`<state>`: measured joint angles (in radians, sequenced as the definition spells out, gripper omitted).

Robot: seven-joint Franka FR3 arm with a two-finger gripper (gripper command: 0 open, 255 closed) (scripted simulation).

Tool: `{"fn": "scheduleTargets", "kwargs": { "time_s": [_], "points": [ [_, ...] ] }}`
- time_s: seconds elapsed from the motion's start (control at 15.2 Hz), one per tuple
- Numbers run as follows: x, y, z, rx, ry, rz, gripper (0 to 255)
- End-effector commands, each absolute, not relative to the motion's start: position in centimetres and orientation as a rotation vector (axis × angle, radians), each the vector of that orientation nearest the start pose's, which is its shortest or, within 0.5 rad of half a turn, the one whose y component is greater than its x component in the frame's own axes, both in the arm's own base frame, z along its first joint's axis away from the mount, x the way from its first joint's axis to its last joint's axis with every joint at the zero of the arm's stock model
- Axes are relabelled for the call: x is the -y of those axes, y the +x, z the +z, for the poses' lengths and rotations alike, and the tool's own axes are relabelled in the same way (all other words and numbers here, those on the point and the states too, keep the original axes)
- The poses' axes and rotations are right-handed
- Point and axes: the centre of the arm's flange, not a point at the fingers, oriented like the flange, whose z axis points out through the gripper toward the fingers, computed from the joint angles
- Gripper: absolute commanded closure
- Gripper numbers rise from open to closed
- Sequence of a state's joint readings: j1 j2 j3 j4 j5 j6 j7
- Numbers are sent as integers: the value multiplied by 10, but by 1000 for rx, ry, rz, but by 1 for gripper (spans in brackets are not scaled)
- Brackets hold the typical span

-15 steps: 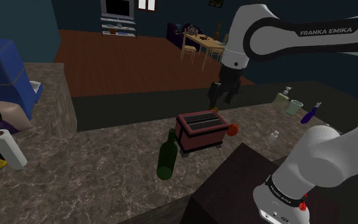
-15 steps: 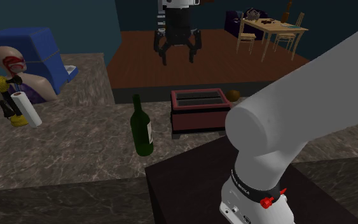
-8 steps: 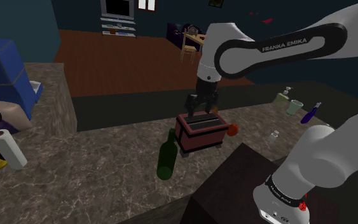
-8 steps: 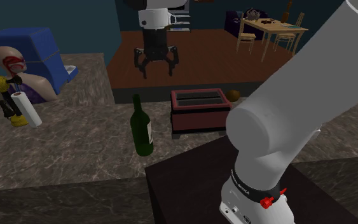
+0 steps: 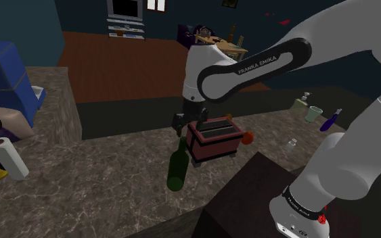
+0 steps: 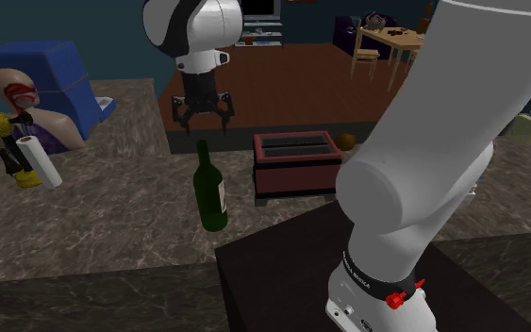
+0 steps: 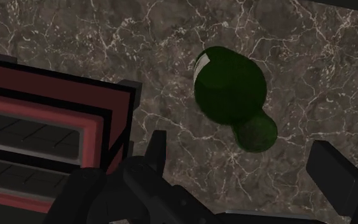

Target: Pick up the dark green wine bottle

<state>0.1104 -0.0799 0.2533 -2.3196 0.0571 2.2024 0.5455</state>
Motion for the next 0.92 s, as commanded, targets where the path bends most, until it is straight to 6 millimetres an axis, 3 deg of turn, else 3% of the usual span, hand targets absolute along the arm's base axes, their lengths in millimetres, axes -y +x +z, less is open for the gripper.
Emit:
{"fn": "scheduleTargets", "kwargs": {
  "time_s": [0.0,0.59,0.66,0.86],
  "points": [
    [-193,473,354,-346,-3116,73,0],
    [-193,473,314,-346,-3116,73,0],
    [-193,473,314,-346,-3116,73,255],
    [-193,474,314,-346,-3116,73,255]
  ]
}}
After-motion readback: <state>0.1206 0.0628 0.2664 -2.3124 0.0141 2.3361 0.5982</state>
